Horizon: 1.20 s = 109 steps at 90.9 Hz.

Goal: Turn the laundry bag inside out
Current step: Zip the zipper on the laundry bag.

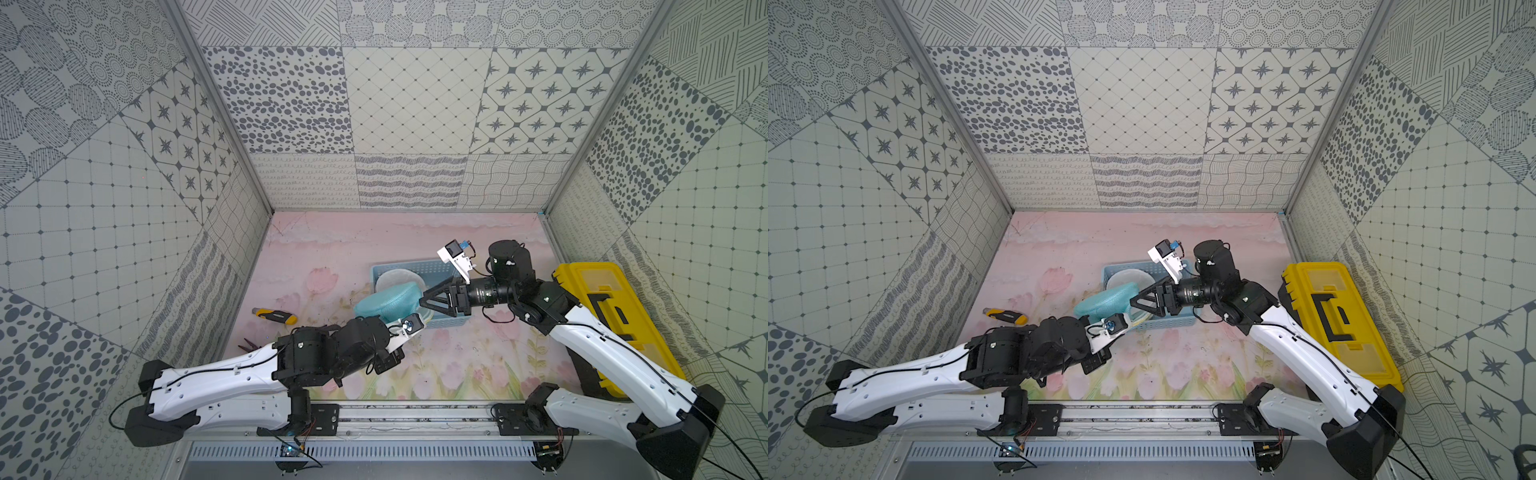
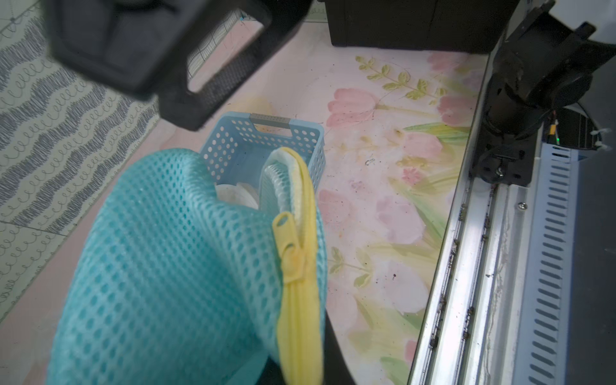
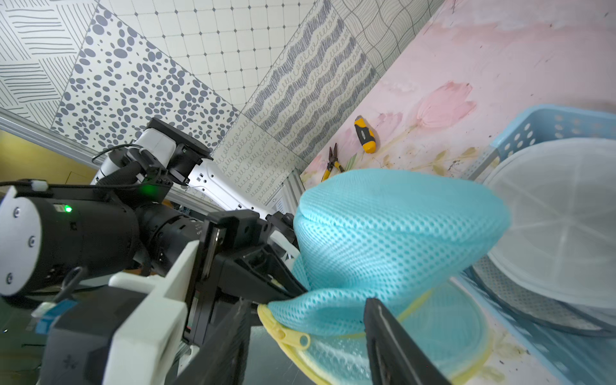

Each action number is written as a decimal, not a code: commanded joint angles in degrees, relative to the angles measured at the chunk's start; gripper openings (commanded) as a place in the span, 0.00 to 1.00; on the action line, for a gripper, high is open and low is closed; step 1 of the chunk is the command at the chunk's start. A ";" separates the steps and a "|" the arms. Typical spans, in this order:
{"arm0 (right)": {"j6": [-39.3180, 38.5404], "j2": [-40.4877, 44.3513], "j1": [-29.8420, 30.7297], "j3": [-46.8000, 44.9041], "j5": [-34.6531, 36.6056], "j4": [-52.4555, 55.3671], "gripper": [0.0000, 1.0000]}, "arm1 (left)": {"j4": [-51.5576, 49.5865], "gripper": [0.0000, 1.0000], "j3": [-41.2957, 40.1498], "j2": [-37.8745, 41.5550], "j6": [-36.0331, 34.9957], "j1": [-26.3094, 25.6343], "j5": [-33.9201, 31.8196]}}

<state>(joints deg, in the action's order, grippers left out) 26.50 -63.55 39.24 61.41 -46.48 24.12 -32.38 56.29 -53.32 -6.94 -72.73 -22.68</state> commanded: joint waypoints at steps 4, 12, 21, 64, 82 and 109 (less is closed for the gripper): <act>0.61 -0.17 2.78 -0.16 -2.41 -3.16 0.58 | 5.51 0.00 0.30 1.57 -3.62 -0.48 -6.60; 0.74 -1.06 2.95 -0.43 -1.89 -3.19 0.58 | 5.36 0.00 0.60 1.63 -3.57 -0.40 -6.05; 1.30 -1.57 2.95 -1.17 -2.63 -3.65 0.61 | 5.00 0.00 1.03 2.07 -3.83 -0.40 -6.34; 4.37 -4.65 5.63 -2.13 -6.82 -6.41 0.47 | 8.74 0.00 0.41 3.34 -5.38 -0.44 -8.87; 4.14 -3.95 6.55 -2.01 -8.88 -6.61 0.43 | 3.74 0.00 2.28 3.98 -4.43 -0.41 -6.02; -0.21 -3.58 6.57 0.21 -9.96 -0.83 0.37 | 0.25 0.00 3.89 4.93 -3.47 -0.42 -4.17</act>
<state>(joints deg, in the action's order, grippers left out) 28.16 -67.46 44.99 60.93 -53.93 17.91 -36.91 58.24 -48.90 -11.55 -73.08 -24.49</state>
